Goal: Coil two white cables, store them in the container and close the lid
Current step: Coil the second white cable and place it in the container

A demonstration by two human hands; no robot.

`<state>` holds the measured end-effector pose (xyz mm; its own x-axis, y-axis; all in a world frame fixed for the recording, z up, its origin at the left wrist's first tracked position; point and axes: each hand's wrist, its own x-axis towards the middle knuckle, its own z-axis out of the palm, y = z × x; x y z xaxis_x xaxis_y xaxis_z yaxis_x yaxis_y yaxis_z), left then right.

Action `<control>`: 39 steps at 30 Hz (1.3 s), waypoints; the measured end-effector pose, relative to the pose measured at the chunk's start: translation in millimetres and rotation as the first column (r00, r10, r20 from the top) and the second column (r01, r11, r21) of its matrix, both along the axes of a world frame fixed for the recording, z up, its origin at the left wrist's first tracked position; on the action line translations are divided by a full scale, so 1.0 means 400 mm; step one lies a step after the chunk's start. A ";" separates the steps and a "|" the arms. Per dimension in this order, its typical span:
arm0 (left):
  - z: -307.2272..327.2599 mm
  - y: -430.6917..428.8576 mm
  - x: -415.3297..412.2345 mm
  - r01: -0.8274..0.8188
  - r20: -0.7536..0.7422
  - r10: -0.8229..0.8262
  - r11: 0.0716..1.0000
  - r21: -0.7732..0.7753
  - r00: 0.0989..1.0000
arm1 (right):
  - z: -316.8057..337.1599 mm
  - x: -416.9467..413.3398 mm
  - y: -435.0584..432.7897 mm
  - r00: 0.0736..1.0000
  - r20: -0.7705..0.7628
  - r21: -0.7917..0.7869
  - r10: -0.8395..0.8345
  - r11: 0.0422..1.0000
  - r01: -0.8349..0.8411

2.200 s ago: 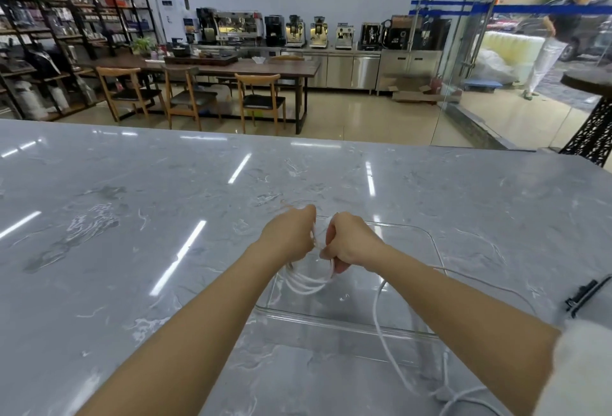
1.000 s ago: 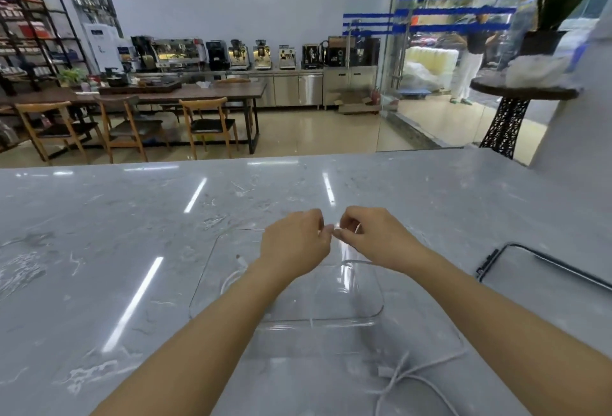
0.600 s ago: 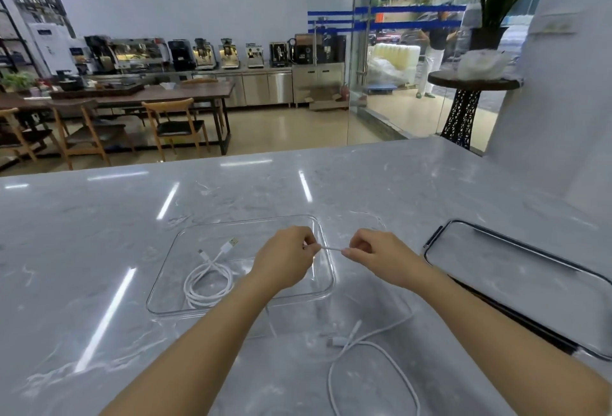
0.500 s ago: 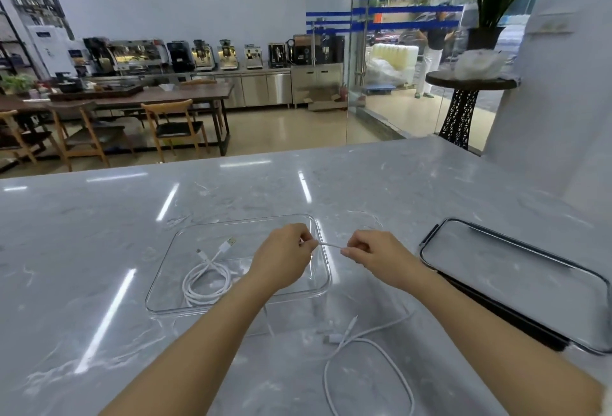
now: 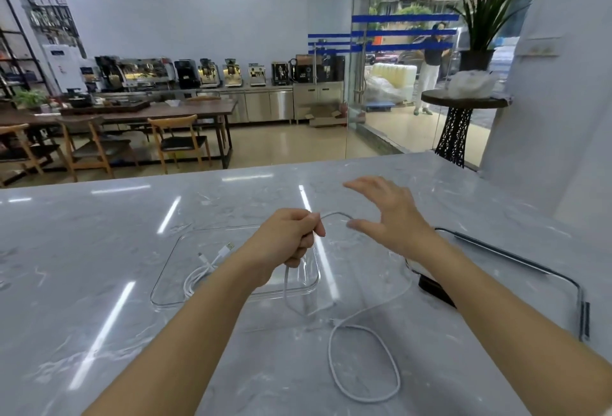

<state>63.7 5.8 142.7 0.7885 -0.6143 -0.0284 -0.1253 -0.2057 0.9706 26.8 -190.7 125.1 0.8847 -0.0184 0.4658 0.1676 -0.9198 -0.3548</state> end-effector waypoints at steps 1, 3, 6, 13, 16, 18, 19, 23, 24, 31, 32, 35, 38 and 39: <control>0.006 -0.006 -0.008 0.022 0.024 -0.021 1.000 -0.009 0.999 | 0.010 -0.008 0.020 0.988 -0.029 0.053 0.151 0.987 -0.149; 0.016 -0.018 -0.024 0.061 0.065 -0.058 0.997 -0.039 0.996 | 0.021 -0.018 0.059 0.952 -0.017 0.108 0.307 0.947 -0.303; 0.027 -0.018 -0.038 0.070 0.093 -0.064 0.995 -0.072 0.994 | 0.038 -0.017 0.069 0.966 0.137 0.089 0.221 0.968 -0.234; -0.002 0.048 -0.036 0.058 0.033 -0.054 0.989 -0.136 0.998 | 0.064 -0.009 -0.041 0.967 0.197 0.455 -0.161 0.889 0.056; -0.009 0.058 -0.042 0.007 0.036 -0.002 0.990 -0.138 0.999 | 0.042 -0.015 -0.045 0.980 0.003 0.041 -0.198 0.979 0.198; -0.005 0.054 -0.044 -0.010 0.067 0.020 0.988 -0.153 0.998 | 0.022 -0.022 -0.009 0.993 0.107 -0.190 -0.042 0.980 0.062; -0.002 0.051 -0.044 -0.006 0.075 0.019 0.986 -0.167 0.997 | 0.016 -0.022 0.016 0.986 0.157 -0.230 0.061 0.973 -0.024; 0.011 0.054 -0.055 0.079 0.073 -0.065 0.973 -0.217 0.995 | 0.013 0.009 0.062 0.920 0.368 -0.175 0.135 0.982 -0.074; 0.011 0.060 -0.057 0.116 0.067 -0.103 0.966 -0.232 0.992 | 0.017 0.013 0.059 0.924 0.366 -0.067 0.111 0.993 -0.093; -0.010 0.165 -0.035 0.266 -0.047 -0.342 0.803 -0.534 0.939 | 0.015 0.014 0.007 0.984 0.177 0.566 -0.014 0.819 -0.090; -0.013 0.175 -0.029 0.262 -0.073 -0.361 0.787 -0.559 0.930 | 0.011 0.018 0.015 0.989 0.145 0.545 -0.007 0.835 -0.074; -0.017 0.194 -0.018 0.242 -0.144 -0.403 0.759 -0.604 0.904 | -0.004 0.030 0.058 0.995 -0.087 0.164 -0.050 0.984 0.064; -0.008 0.198 -0.003 0.068 -0.207 -0.247 0.781 -0.620 0.947 | -0.013 0.032 0.104 0.963 -0.215 -0.328 -0.163 0.941 0.086; -0.004 0.201 0.005 -0.028 -0.233 -0.151 0.783 -0.622 0.961 | -0.019 0.030 0.118 0.967 -0.201 -0.434 -0.157 0.899 0.056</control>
